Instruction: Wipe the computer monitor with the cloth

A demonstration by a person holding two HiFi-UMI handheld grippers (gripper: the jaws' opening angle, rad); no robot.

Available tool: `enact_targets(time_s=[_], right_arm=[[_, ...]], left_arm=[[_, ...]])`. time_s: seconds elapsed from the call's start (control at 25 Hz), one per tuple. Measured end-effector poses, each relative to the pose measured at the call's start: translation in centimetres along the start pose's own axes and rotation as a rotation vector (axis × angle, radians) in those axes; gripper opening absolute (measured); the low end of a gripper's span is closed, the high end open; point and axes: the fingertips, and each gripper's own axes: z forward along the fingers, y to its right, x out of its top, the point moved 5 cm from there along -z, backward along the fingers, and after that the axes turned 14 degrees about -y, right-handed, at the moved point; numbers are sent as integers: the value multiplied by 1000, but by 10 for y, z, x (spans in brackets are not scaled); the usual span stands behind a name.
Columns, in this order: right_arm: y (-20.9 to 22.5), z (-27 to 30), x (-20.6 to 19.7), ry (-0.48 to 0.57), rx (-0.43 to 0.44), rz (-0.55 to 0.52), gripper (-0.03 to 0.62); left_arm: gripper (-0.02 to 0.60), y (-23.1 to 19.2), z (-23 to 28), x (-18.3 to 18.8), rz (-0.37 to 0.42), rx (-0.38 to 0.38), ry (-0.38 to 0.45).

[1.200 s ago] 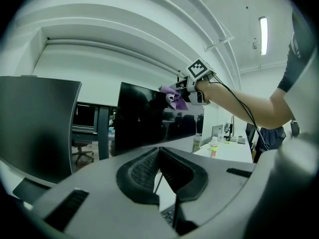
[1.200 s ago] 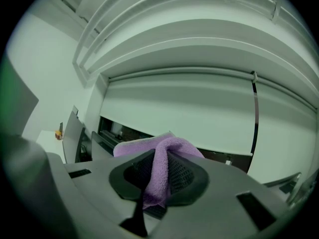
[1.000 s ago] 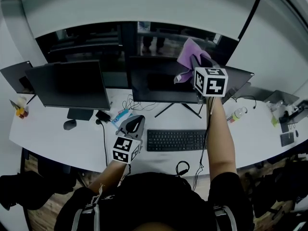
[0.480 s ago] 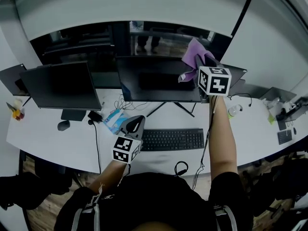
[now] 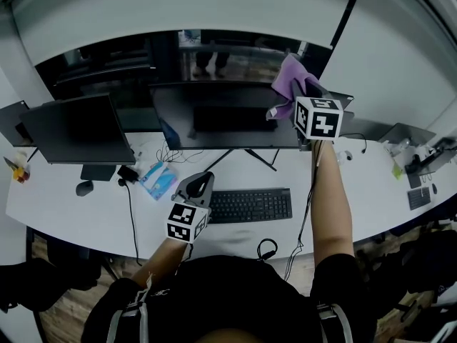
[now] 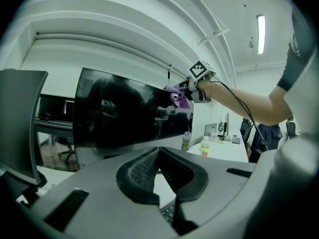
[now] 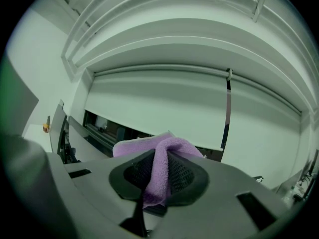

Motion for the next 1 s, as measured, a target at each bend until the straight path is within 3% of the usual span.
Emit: enact_targets(time_s=[0.76,1.0], right_arm=[[89,-8,-30,-13,-72,26,80],[110,-9,-35,-55,-136,-65,80]], left_arm=[[12,34,19,-1,49,10,-47],[12,37,25,-1,63,5,-60]])
